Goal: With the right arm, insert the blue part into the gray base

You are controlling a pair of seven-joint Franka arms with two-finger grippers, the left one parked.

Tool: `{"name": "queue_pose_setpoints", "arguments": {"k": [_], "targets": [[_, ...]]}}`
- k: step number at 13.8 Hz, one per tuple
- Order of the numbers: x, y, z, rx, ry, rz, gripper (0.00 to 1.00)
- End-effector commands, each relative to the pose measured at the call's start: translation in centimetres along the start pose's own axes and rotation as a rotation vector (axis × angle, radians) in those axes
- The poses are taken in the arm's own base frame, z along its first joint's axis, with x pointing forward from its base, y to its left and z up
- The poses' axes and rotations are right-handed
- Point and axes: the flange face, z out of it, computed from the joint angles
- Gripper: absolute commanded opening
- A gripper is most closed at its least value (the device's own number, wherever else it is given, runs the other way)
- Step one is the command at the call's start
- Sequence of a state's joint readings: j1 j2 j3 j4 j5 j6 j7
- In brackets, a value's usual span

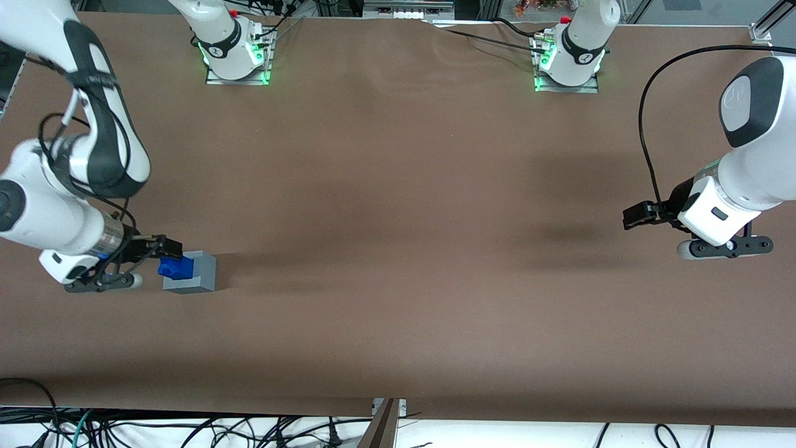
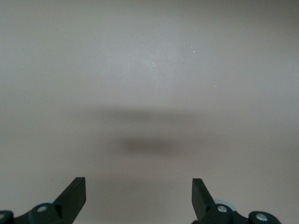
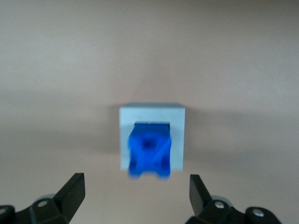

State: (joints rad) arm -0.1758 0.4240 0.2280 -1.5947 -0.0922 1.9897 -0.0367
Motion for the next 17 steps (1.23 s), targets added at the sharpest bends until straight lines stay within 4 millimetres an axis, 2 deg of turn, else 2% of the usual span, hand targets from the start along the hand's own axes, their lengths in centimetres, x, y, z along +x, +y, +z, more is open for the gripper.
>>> {"name": "queue_pose_setpoints", "arguments": {"k": [1,3,4,5,6,17], "targets": [[-4.5,-1.8,-9.8,-0.031,-0.018,-0.016,0.99],[-7.5,-2.5,-16.8,-0.039,-0.019,-0.017,0.99],[-8.4,-2.9,-19.6,-0.007,-0.009,-0.013,0.99],[-8.8,-3.1,-21.2,0.006,0.001,-0.016,0.99],[-9.0,-3.1,-21.7,0.005,0.004,-0.016,0.99],[-10.3,-3.5,-21.9,0.004,-0.055,-0.014,0.99]]}}
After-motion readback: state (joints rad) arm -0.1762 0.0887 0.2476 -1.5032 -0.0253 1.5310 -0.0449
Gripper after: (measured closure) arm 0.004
